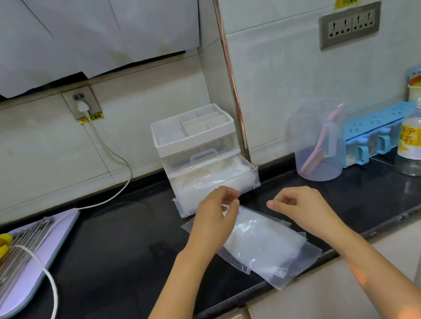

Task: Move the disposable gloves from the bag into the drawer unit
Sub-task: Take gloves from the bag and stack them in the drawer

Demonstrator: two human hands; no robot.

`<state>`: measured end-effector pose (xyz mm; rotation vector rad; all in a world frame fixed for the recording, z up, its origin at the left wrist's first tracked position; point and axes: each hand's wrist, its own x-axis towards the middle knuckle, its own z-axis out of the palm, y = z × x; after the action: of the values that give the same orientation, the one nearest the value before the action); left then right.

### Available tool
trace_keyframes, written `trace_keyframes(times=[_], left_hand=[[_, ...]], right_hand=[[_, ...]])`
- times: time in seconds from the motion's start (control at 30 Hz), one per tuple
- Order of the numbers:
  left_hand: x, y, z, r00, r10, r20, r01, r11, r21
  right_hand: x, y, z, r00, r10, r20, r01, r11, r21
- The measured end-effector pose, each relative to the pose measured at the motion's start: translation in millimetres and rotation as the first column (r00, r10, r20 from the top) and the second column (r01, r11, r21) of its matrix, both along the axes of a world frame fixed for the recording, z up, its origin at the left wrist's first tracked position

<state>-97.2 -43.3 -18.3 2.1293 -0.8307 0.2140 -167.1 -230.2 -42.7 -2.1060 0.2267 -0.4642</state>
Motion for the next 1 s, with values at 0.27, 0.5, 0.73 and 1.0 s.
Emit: trace_keyframes(times=[0.27, 0.5, 0.73, 1.0], left_hand=[[-35.4, -4.3, -71.0, 0.995, -0.002, -0.098, 0.001, 1.0, -0.009], [-47.4, 2.8, -92.8, 0.995, -0.078, -0.066, 0.08, 0.996, 0.031], [-48.1, 3.5, -92.0, 0.988, -0.101, -0.118, 0.114, 0.988, 0.106], [-46.8, 1.7, -88.8, 0.978, -0.094, -0.188, 0.117, 0.987, 0.113]], right_hand=[[-48.0, 8.4, -48.2, 0.983, 0.16, 0.095, -0.156, 0.987, -0.05], [-59.9, 3.0, -94.2, 0.964, 0.238, 0.119, -0.203, 0.947, -0.248], [-66.2, 2.7, -83.6, 0.965, 0.217, 0.145, -0.162, 0.934, -0.319], [-77.6, 3.0, -49.7, 0.949, 0.284, 0.139, -0.235, 0.928, -0.289]])
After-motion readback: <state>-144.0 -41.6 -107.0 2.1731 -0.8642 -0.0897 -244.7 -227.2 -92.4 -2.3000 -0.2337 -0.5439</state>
